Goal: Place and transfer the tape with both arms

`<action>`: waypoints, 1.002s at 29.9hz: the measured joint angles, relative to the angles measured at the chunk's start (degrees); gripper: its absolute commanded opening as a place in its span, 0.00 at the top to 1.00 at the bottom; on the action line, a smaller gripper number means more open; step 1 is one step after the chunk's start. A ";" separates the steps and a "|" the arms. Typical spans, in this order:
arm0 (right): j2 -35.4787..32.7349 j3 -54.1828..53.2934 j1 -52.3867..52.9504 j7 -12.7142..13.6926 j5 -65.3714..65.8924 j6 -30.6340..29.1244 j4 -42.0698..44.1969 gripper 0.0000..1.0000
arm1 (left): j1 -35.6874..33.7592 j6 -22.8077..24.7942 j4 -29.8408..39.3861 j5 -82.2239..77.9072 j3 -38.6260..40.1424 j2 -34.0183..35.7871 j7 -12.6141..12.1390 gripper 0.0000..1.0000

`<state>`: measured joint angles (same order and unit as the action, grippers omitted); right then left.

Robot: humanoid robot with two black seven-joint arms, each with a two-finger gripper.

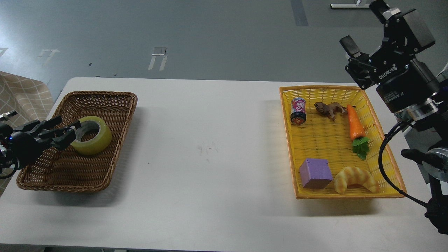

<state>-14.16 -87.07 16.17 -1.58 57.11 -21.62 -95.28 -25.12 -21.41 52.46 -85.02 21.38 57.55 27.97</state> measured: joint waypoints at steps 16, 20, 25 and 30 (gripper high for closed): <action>-0.59 0.07 0.19 0.91 0.53 0.02 0.76 0.00 | -18.65 -0.45 18.33 31.23 2.80 -3.07 0.03 0.02; -1.09 0.07 0.68 1.87 0.62 0.06 1.03 0.00 | -24.11 2.25 21.58 38.96 4.34 -6.84 0.04 0.02; -4.03 0.09 3.07 2.49 0.63 1.20 2.13 0.00 | -31.18 10.96 21.46 44.57 7.54 -8.86 -0.09 0.02; -5.72 0.27 6.10 3.61 0.57 1.42 3.42 0.00 | -35.70 24.70 21.22 54.63 13.84 -10.88 -8.85 0.02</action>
<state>-19.87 -86.81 22.27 2.03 57.68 -20.20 -91.86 -60.82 3.29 73.68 -30.39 35.22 46.67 19.12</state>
